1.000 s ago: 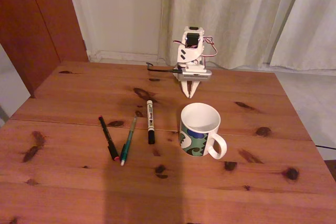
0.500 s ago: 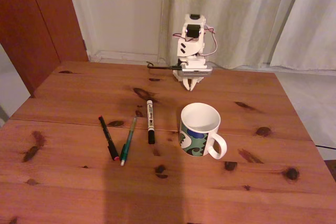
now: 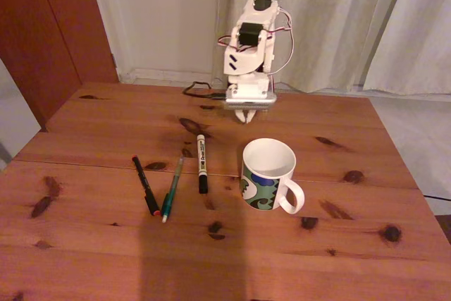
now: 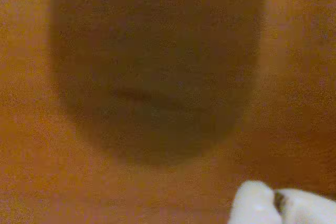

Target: Clean up the desk and place the pens and markers into the cup

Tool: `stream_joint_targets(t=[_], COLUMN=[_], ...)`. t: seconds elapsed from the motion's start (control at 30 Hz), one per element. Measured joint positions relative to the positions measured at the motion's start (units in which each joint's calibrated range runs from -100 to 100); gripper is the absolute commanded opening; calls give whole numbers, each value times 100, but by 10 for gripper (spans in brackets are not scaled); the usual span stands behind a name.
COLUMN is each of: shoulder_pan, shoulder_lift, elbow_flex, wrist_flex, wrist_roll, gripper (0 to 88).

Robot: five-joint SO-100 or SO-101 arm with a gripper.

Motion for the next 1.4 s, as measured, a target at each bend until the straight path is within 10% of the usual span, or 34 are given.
stream_joint_targets(t=[0.8, 1.4], shoulder_pan=[1518, 1525], shoulder_lift=[2542, 3119], elbow_flex=[-2301, -2539], wrist_flex=[0, -415], wrist_roll=[1187, 1074], gripper=[8, 15])
